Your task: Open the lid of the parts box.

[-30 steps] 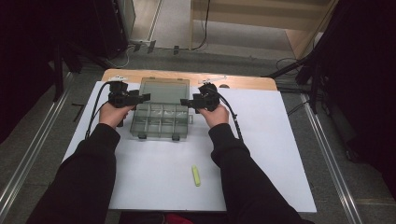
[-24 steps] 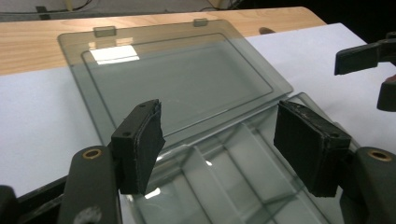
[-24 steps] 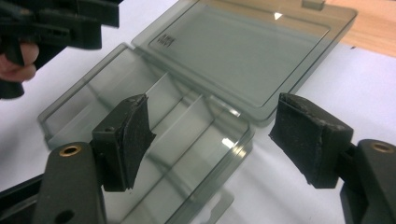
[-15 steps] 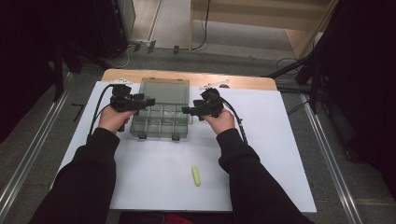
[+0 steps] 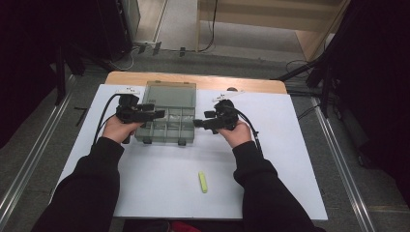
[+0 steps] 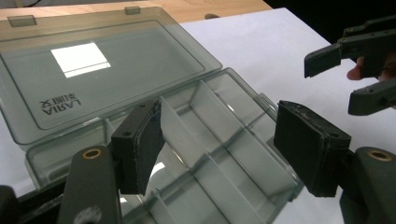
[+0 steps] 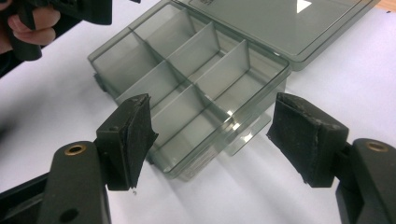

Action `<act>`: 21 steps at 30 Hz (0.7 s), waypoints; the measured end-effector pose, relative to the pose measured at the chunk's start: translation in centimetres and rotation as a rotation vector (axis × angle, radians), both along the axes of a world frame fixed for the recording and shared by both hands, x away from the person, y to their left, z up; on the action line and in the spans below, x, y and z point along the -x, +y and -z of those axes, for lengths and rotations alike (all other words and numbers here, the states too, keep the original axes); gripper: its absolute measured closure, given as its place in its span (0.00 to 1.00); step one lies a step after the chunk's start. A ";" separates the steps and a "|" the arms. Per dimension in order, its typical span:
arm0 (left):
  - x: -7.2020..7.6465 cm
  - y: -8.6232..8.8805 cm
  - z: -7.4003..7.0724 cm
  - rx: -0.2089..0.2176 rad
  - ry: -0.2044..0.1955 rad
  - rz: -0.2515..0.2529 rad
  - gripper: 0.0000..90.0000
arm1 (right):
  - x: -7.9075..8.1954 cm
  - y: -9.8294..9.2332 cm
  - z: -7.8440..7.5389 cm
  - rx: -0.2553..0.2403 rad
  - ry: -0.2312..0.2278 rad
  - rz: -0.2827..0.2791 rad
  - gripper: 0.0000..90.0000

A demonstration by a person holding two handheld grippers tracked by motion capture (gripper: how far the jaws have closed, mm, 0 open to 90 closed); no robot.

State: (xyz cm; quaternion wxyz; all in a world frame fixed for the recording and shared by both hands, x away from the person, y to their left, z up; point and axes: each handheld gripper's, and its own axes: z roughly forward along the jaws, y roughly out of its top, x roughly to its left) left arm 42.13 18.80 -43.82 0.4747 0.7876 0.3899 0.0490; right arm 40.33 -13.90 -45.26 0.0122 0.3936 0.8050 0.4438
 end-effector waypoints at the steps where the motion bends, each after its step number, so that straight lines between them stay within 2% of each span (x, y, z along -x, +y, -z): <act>1: 0.2 0.0 0.0 0.004 0.002 0.003 0.36 | 0.2 -0.1 0.0 0.004 0.000 -0.002 0.33; 5: 1.3 -0.1 0.1 -0.006 -0.002 0.023 0.36 | 1.2 -0.2 0.3 0.006 0.004 -0.018 0.33; 9: 2.1 -0.3 0.1 0.010 0.003 0.041 0.36 | 2.1 -0.2 0.4 0.009 0.007 -0.031 0.32; 12: 2.8 -0.4 0.4 0.023 0.027 0.074 0.36 | 2.8 -0.3 0.4 -0.001 0.012 -0.037 0.32; 15: 3.6 -0.5 0.6 -0.013 0.007 0.083 0.36 | 3.6 -0.2 0.5 0.007 0.021 -0.049 0.31; 21: 5.1 -0.3 0.5 -0.001 -0.007 0.105 0.36 | 4.7 -0.4 1.0 0.010 0.040 -0.065 0.31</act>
